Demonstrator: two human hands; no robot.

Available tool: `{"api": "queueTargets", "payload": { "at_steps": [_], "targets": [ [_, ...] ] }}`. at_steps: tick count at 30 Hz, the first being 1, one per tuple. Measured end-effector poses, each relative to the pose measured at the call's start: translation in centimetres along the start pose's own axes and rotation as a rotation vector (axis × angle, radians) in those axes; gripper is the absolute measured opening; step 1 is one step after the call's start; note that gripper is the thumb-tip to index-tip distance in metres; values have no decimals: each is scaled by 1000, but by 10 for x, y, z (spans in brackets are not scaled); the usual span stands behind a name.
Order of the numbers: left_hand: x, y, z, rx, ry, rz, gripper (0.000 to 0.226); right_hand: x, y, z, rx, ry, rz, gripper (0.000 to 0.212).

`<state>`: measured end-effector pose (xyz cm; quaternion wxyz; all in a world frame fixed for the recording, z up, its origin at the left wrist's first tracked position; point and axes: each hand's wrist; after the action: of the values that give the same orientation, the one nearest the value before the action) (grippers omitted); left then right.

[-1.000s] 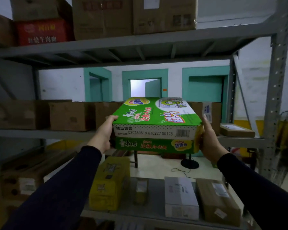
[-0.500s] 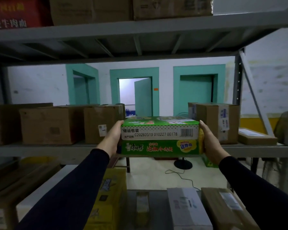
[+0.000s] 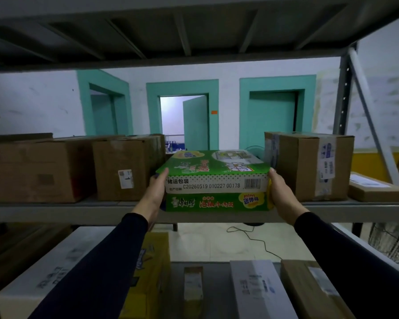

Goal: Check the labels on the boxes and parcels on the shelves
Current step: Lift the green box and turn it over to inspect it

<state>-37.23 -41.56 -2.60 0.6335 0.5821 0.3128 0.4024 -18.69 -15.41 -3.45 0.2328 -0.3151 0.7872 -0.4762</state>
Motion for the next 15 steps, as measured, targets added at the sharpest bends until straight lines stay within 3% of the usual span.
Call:
{"api": "queueTargets", "payload": {
  "at_steps": [3, 9, 15],
  "targets": [
    [1, 0, -13, 7, 22, 34, 67, 4, 5, -11, 18, 27, -7, 56],
    [2, 0, -36, 48, 34, 26, 61, 9, 19, -28, -1, 52, 15, 83],
    [0, 1, -39, 70, 48, -6, 65, 11, 23, -30, -26, 67, 27, 71]
  ]
}}
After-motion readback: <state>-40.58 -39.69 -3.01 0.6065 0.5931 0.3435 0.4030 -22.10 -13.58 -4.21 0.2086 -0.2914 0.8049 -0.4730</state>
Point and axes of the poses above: each hand's wrist, its own z-axis away from the middle knuckle, its own x-axis out of the palm, y = z × x, and after that the axes turned 13 degrees about -x, right-handed
